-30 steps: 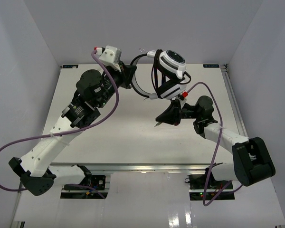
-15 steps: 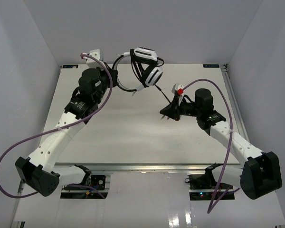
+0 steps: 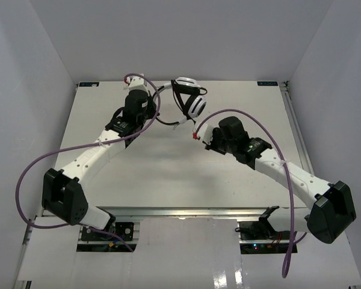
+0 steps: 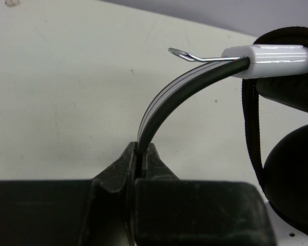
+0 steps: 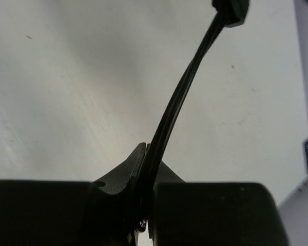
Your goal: Wrap the headphones
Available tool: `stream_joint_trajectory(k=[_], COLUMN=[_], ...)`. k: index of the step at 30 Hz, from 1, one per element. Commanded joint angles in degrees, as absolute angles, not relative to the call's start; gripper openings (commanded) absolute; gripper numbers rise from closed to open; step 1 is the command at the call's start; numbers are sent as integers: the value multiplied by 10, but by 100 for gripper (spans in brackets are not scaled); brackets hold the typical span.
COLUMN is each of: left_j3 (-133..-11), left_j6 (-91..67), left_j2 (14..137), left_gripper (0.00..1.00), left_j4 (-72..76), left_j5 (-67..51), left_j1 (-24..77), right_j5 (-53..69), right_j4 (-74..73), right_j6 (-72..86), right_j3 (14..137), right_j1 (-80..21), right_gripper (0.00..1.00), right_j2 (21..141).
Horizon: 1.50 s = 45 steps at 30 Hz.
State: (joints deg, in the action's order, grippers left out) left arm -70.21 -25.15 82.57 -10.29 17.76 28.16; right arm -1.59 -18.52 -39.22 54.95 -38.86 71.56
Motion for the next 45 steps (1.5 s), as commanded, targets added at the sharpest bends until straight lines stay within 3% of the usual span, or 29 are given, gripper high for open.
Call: stream_joint_trajectory(k=[1, 7, 25, 32, 43, 45], left_j3=[-690, -662, -735, -707, -646, -633], left_j6=[-227, -214, -123, -107, -93, -100], left_j2=[846, 912, 1025, 969, 902, 895], left_gripper=[0, 0, 0, 0, 0, 0], left_j4=[-81, -98, -214, -219, -245, -242], left_j5=[166, 71, -105, -135, -110, -104], left_j1=[275, 279, 345, 348, 344, 340], right_j5=[-240, -324, -348, -314, -273, -269], right_j4=[-175, -108, -62, -57, -11, -15], right_j6=[-544, -651, -739, -760, -831, -830], right_j3=[516, 489, 507, 519, 552, 567], right_j1=[-421, -447, -563, -565, -574, -579], right_gripper=[8, 8, 8, 8, 18, 24], right_j2=[699, 686, 787, 818, 880, 895])
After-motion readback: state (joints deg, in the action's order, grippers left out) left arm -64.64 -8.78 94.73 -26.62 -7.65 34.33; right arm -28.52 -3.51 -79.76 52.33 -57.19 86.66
